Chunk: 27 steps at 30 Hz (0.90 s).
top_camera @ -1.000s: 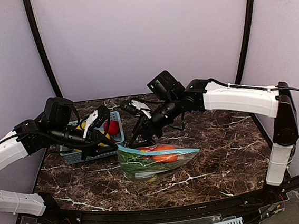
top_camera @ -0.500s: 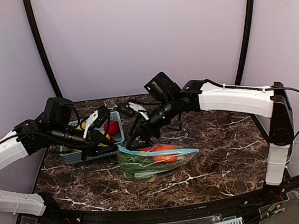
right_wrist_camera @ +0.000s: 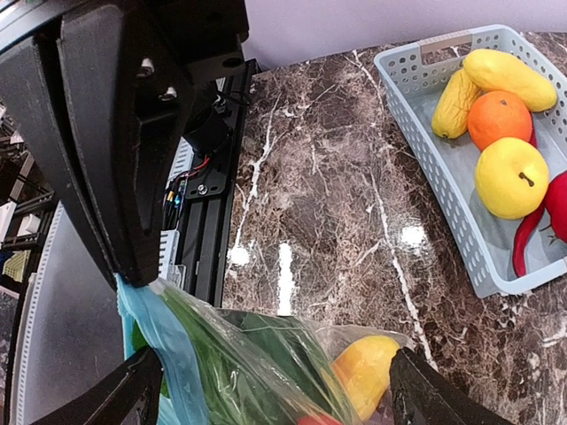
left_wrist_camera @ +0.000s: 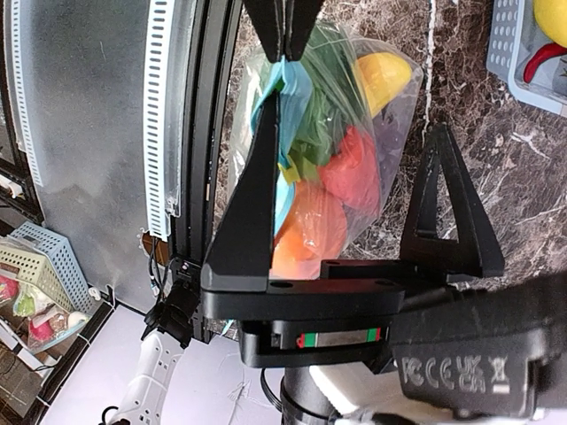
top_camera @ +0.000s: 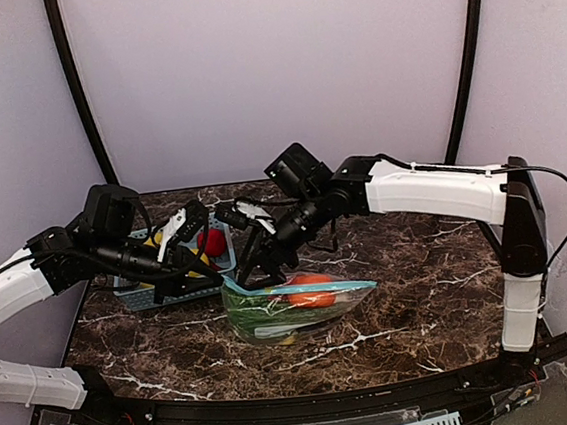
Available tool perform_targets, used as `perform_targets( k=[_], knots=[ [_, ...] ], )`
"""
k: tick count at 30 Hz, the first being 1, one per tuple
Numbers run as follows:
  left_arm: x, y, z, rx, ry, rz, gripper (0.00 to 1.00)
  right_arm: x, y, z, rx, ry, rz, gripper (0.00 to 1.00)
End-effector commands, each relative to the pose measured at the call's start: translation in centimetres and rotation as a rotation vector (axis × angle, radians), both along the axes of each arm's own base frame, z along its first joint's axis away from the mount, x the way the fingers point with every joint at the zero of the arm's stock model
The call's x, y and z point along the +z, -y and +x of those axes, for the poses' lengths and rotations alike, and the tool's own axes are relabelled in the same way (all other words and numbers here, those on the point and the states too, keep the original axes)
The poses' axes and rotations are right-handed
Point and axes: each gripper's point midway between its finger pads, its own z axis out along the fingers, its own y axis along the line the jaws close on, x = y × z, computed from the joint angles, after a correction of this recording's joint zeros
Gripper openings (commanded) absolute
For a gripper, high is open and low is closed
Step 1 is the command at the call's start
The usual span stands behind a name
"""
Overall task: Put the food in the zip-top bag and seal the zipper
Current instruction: Adjust the zipper on the zipper food storage bag.
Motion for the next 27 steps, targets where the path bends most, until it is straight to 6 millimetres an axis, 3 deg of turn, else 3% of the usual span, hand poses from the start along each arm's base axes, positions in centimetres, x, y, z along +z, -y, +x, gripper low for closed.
perform_targets(
  k=[1,6,11,16,22,27],
  knots=[
    [2.1,-0.1,-0.4,-0.017,0.050,-0.044,0.01,-2.0,-0.3,-0.1,0.005,0.018,-0.062,0.87],
    [2.5,-0.2,-0.2,-0.011,0.068,-0.046,0.01,-4.3,0.3,0.2,-0.025,0.056,-0.157,0.86],
    [3.1,-0.4,-0.1,0.001,0.093,-0.048,0.01,-6.1,1.5,1.9,-0.115,0.117,-0.263,0.86],
    [3.3,-0.6,0.0,0.008,0.106,-0.043,0.01,-6.7,2.5,2.8,-0.170,0.155,-0.318,0.86],
    [2.7,-1.0,0.0,0.025,0.108,-0.026,0.01,-4.6,3.2,3.0,-0.206,0.180,-0.293,0.86],
    [2.5,-1.2,-0.1,0.033,0.106,-0.026,0.01,0.5,3.2,0.9,-0.158,0.138,-0.139,0.87]
  ],
)
